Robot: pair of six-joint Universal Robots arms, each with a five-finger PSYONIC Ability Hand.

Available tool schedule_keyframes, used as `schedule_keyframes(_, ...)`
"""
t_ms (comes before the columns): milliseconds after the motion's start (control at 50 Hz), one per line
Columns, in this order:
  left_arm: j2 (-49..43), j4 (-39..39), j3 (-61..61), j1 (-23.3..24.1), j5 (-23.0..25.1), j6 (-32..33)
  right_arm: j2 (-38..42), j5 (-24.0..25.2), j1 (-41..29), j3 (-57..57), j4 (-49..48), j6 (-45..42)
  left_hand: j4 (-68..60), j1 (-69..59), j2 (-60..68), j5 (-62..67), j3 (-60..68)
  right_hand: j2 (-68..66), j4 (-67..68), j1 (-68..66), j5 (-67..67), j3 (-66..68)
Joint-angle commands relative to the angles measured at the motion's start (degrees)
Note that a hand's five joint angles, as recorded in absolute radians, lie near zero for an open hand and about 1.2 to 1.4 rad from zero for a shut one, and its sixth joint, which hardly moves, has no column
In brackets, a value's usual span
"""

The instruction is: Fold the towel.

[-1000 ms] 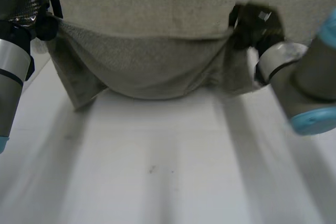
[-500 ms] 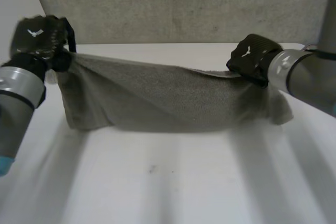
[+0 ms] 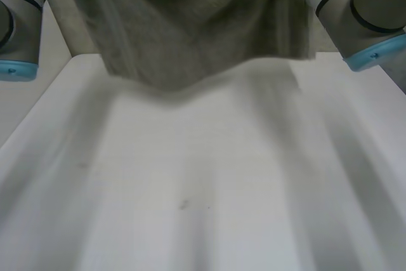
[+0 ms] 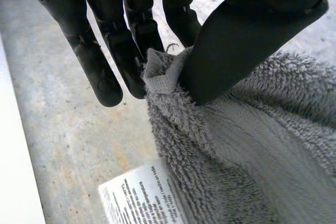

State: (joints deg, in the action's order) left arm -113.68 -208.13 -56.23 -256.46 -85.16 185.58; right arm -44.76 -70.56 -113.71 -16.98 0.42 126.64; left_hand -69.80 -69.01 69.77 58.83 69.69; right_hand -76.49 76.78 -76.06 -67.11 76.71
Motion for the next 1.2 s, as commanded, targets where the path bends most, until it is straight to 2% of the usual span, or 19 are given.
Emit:
schedule_keyframes(20, 5.56, 0.70, -18.61, -4.75, 0.69, -3.74, -2.00, 5.33, 0.68, -9.90, 18.79, -0.43, -10.20, -10.99, 10.23, 11.17, 10.31, -3.51, 3.22, -3.94, -2.89, 3.29)
schedule_keyframes(40, 5.57, 0.70, -18.65, -4.75, 0.70, -3.74, -2.00, 5.35, 0.68, -9.92, 18.83, -0.43, -10.20, -10.99, 10.23, 11.17, 10.31, -3.51, 3.22, -3.94, -2.89, 3.29)
schedule_keyframes(80, 6.97, 0.09, -27.49, -5.45, 0.96, -3.74, -1.74, 8.06, 0.77, -15.16, 24.34, -1.74, -10.20, -10.99, 10.23, 11.17, 10.31, -3.51, 3.22, -3.94, -2.89, 3.29)
schedule_keyframes(140, 7.24, -0.35, -31.13, -5.46, 1.05, -3.65, -1.74, 8.95, 0.77, -18.44, 26.38, -2.98, -10.20, -10.99, 10.23, 11.17, 10.31, -3.51, 3.22, -3.94, -2.89, 3.29)
schedule_keyframes(180, 7.42, -1.66, -37.70, -5.54, 1.13, -3.56, -1.56, 9.48, 0.85, -25.70, 27.70, -6.04, -10.20, -10.99, 10.23, 11.17, 10.31, -3.51, 3.22, -3.94, -2.89, 3.29)
schedule_keyframes(300, 7.24, -2.81, -44.32, -5.98, 1.22, -3.38, -1.30, 9.56, 1.65, -36.46, 26.03, -10.19, -10.20, -10.99, 10.23, 11.17, 10.31, -3.51, 3.22, -3.94, -2.89, 3.29)
schedule_keyframes(360, 6.89, -2.90, -46.43, -6.07, 1.22, -3.12, -0.42, 9.13, 2.17, -41.56, 21.20, -10.01, -10.20, -10.99, 10.23, 11.17, 10.31, -3.51, 3.22, -3.94, -2.89, 3.29)
schedule_keyframes(400, 6.98, -2.81, -47.39, -5.98, 1.22, -2.77, -0.16, 8.34, 2.44, -45.93, 15.08, -7.48, -10.20, -10.99, 10.23, 11.17, 10.31, 22.02, -22.31, 21.60, 22.64, -22.24)
schedule_keyframes(420, 6.98, -2.81, -47.39, -5.98, 1.22, -2.77, -0.15, 8.33, 2.44, -45.95, 15.05, -7.47, -10.20, -10.99, 10.23, 11.17, 10.31, 22.16, -22.45, 21.74, 22.79, -22.38)
schedule_keyframes(440, 7.24, -2.81, -47.57, -5.98, 1.14, -2.68, -0.15, 7.46, 2.52, -47.95, 11.83, -4.33, -10.20, -10.99, 10.23, 11.17, 10.31, 32.99, -33.28, 32.57, 33.61, -33.21)
schedule_keyframes(500, 7.42, -2.81, -47.66, -5.63, 1.13, -2.68, -0.42, 4.83, 3.05, -51.04, 5.32, 3.48, -10.20, -10.99, 10.23, 11.17, 10.31, 39.13, -39.42, 38.71, 39.76, -39.35)
schedule_keyframes(520, 7.42, -2.81, -47.66, -5.63, 1.13, -2.68, -0.42, 4.82, 3.05, -51.05, 5.29, 3.52, -10.20, -10.99, 10.23, 11.17, 10.31, 39.15, -39.44, 38.73, 39.78, -39.37)
schedule_keyframes(560, 7.51, -2.81, -47.57, -5.46, 1.13, -2.68, -1.20, 1.50, 3.14, -53.32, 0.48, 11.57, -10.20, -10.99, 10.23, 11.17, 10.31, 45.84, -46.13, 45.42, 46.46, -46.06)
schedule_keyframes(580, 7.51, -2.81, -47.57, -5.46, 1.13, -2.68, -1.21, 1.48, 3.14, -53.34, 0.46, 11.61, -10.20, -10.99, 10.23, 11.17, 10.31, 45.88, -46.17, 45.46, 46.50, -46.10)
schedule_keyframes(620, 7.59, -2.81, -47.57, -5.37, 1.13, -2.68, -2.69, -1.41, 3.58, -55.78, -2.17, 18.34, -10.20, -10.99, 10.23, 11.17, 10.31, 52.09, -52.38, 51.67, 52.71, -52.31)
schedule_keyframes(780, 7.95, -2.81, -47.66, -5.28, 1.13, -2.77, -6.56, -5.11, 5.07, -61.23, -3.23, 29.17, -10.20, -10.99, 10.23, 11.17, 10.31, 51.27, -51.56, 50.85, 51.89, -51.49)
schedule_keyframes(940, 8.03, -2.81, -48.10, -5.46, 1.13, -2.68, -8.94, -6.78, 8.06, -66.60, -3.85, 35.33, -10.20, -10.99, 10.23, 11.17, 10.31, 46.06, -46.36, 45.64, 46.69, -46.28)
schedule_keyframes(1060, 8.30, -2.90, -48.01, -5.46, 1.13, -2.68, -10.88, -7.22, 9.29, -68.19, -5.52, 35.86, -10.20, -10.99, 10.23, 11.17, 10.31, 43.69, -43.99, 43.27, 44.32, -43.91)
schedule_keyframes(1200, 9.00, -2.81, -48.10, -5.90, 1.13, -2.68, -13.60, -7.66, 11.49, -68.54, -5.78, 35.86, -10.20, -10.99, 10.23, 11.17, 10.31, 30.62, -30.91, 30.20, 31.24, -30.84)
